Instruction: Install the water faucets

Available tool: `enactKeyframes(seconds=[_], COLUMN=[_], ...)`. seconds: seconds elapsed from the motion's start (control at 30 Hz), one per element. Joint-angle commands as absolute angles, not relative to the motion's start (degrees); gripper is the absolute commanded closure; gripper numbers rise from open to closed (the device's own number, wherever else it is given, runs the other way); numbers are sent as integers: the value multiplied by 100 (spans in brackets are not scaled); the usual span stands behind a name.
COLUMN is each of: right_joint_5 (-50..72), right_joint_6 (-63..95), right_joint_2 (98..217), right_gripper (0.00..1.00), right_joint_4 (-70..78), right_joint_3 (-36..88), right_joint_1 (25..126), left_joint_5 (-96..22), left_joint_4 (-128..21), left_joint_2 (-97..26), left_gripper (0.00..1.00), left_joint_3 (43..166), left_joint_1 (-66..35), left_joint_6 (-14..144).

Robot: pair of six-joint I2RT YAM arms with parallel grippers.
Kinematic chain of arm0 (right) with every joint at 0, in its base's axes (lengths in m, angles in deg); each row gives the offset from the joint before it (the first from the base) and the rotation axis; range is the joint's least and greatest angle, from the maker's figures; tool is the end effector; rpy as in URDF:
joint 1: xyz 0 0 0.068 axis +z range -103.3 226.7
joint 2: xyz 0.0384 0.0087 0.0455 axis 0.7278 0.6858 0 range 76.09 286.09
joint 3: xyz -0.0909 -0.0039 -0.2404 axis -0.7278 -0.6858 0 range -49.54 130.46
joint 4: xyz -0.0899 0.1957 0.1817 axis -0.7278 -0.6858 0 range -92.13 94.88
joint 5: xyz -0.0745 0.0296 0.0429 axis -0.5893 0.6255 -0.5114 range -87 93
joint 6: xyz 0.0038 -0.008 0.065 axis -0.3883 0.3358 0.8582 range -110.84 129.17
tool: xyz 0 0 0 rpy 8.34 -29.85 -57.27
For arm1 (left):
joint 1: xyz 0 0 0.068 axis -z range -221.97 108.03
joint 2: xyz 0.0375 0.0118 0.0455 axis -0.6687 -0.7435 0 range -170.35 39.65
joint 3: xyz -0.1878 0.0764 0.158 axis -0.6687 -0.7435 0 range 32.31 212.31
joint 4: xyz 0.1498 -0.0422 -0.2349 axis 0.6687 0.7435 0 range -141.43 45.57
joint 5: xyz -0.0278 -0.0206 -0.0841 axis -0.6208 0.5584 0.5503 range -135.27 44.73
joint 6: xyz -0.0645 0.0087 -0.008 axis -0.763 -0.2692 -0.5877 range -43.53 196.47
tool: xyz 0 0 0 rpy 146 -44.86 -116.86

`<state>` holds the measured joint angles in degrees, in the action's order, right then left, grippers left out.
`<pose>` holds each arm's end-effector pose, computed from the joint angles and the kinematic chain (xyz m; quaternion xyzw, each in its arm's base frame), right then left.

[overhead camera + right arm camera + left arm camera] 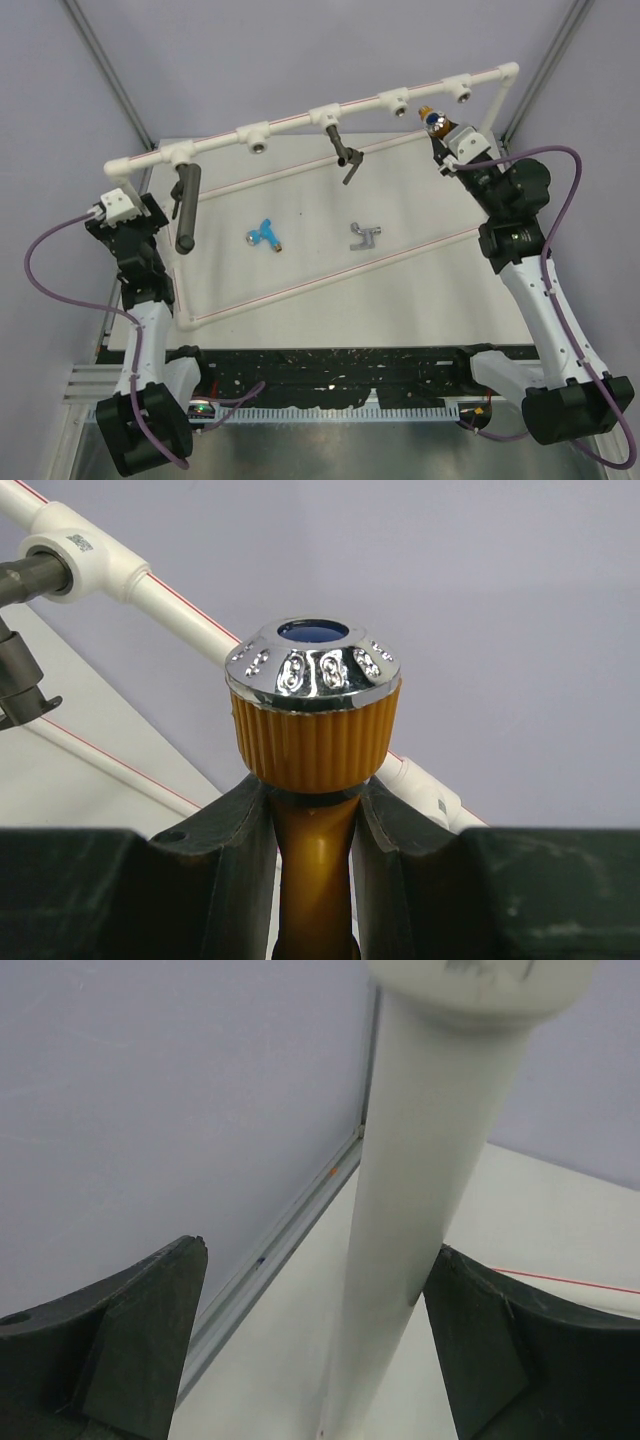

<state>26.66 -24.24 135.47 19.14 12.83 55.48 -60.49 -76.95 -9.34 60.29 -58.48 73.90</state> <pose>0.2664 0.0620 0.4364 -0.3629 0.4821 -0.0493 0.7959 0.2370 0.0843 0.2706 -0.2075 0.6472 0.1776 0.7117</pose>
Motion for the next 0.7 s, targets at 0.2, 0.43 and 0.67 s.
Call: enactKeyframes(seconds=[0.2, 0.43, 0.67], right_joint_5=[2568, 2224, 3032], right_joint_6=[-2853, -3023, -2230], right_joint_2=[13665, 13691, 13700], right_gripper=[95, 95, 95], right_joint_4=[2062, 2148, 3684], right_joint_3=[1541, 1726, 1157], right_joint_1=[5672, 5454, 4549], left_joint_5=[-4237, -4315, -5929], left_joint_4=[-8597, -8000, -6982], left_joint_2=[-1326, -808, -1176], left_gripper=[30, 100, 100], left_joint_3=[6562, 6202, 6754], left_joint_1=[-6034, -5841, -4517], left_joint_6=[7498, 7560, 9016])
